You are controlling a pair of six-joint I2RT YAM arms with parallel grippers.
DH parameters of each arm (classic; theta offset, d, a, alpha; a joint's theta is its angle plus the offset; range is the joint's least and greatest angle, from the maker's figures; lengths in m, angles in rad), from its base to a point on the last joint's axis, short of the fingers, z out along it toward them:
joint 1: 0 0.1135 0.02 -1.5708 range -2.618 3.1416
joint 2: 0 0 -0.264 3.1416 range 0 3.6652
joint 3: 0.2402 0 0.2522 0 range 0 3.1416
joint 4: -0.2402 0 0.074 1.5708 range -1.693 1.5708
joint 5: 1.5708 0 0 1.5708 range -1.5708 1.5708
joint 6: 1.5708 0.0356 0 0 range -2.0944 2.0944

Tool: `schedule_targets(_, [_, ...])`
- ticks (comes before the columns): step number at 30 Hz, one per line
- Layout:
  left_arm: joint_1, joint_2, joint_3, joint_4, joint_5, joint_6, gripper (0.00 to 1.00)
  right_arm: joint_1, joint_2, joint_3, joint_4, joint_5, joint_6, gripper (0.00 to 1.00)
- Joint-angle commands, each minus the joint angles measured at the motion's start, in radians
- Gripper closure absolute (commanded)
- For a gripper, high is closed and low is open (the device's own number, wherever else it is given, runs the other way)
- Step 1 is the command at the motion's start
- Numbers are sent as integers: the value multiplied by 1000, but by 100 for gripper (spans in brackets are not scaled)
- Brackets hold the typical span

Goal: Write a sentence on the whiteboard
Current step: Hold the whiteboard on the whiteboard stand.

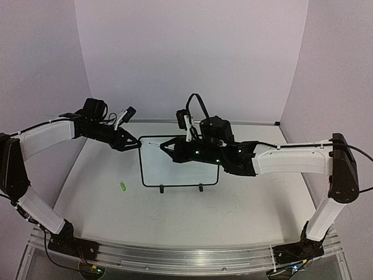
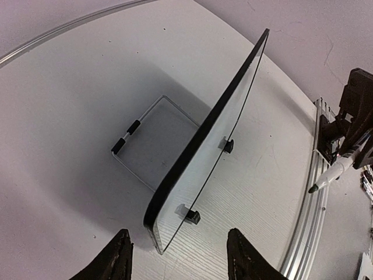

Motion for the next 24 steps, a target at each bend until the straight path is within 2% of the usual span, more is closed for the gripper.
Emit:
schedule_targets(1, [2,44,77,-24,6,57,50,7,34,67,31,20,6,100])
schedule_targets(13, [2,120,139,-50,46,98,74,-3,49,74,19,5,-7,100])
schedule_targets(24, [2,118,121,-82,-17,146,94,-4,82,127,-58,33,-42,100])
